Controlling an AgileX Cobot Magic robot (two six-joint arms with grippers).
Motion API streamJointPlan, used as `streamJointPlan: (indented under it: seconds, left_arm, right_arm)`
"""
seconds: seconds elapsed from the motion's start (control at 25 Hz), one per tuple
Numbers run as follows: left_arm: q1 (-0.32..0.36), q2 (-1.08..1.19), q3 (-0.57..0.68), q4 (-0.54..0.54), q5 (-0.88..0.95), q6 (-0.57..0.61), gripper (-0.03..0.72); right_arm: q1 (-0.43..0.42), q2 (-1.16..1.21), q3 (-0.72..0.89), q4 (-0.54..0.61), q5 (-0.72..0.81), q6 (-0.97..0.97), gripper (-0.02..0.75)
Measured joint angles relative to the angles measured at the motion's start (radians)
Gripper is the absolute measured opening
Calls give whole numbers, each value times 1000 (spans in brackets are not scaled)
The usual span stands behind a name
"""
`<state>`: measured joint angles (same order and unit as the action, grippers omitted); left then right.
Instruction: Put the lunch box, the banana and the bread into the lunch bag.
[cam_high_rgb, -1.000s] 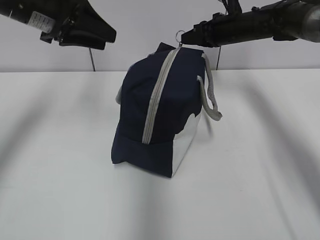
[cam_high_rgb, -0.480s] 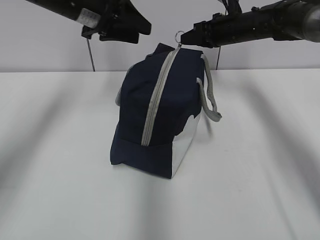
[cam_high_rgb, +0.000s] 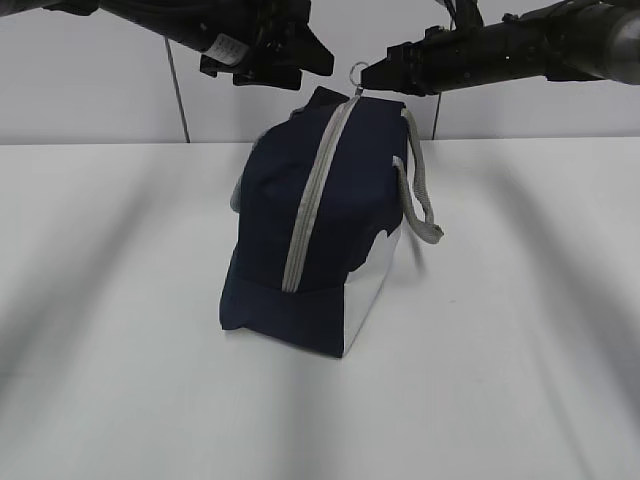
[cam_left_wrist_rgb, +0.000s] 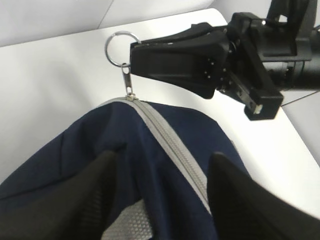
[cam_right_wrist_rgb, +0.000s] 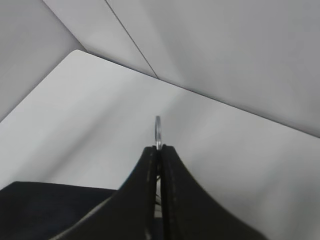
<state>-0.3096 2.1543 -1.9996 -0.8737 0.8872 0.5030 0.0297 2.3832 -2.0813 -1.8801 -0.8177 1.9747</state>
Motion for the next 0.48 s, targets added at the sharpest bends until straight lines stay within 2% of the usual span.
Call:
streamJointPlan:
  seconds: [0.48]
  left_arm:
    - [-16, 40, -3, 5, -79, 0, 412]
  right_arm:
    - [0, 0, 0, 0, 0, 0, -16]
